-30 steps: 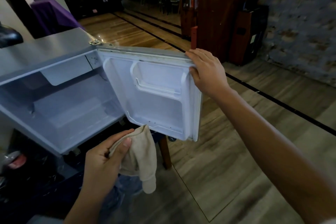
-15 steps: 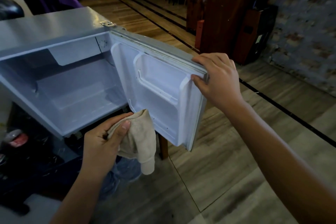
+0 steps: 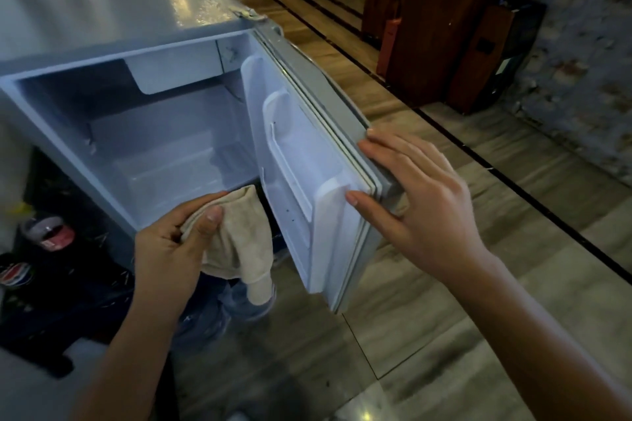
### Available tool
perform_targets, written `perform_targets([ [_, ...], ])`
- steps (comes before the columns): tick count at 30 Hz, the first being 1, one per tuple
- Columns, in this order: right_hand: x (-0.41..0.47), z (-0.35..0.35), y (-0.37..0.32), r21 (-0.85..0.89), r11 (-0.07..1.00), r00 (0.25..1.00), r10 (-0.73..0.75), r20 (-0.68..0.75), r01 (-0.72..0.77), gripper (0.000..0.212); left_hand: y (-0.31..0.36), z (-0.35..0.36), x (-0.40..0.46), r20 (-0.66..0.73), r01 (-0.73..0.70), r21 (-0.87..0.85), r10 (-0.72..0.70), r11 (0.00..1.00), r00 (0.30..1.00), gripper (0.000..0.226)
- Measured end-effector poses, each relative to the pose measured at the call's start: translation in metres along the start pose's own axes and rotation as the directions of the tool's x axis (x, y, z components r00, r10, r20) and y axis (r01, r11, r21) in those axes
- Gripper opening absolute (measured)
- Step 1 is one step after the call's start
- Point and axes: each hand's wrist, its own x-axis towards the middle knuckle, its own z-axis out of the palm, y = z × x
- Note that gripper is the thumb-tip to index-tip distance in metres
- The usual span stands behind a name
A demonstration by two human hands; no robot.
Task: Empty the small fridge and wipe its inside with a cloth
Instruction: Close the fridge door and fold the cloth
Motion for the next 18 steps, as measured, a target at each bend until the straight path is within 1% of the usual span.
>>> perform_targets([
  [3,0.005,0.011,-0.026,0.054,0.998,1.000,-0.017,-0.009,0.017,0.060,-0.013,-0.024,0.008,-0.018,0.017,0.000,-0.017,1.000,1.000,0.033],
  [9,0.014,0.033,-0.069,0.167,0.986,0.998,-0.012,-0.057,0.021,0.056,-0.031,-0.073,0.024,-0.053,0.036,-0.024,-0.037,0.999,0.998,0.015],
  [12,0.023,0.046,-0.087,0.216,0.975,0.998,-0.028,-0.064,0.042,0.056,-0.036,-0.096,0.032,-0.085,0.048,-0.029,-0.050,0.998,0.995,0.015],
  [16,0.036,0.068,-0.106,0.265,0.957,0.992,-0.111,-0.053,0.121,0.059,-0.045,-0.123,0.037,-0.104,0.043,-0.002,-0.043,0.999,0.994,0.016],
  [18,0.045,0.081,-0.116,0.341,0.928,0.988,-0.151,-0.027,0.151,0.060,-0.050,-0.135,0.037,-0.111,0.046,0.014,-0.044,0.999,0.993,0.016],
])
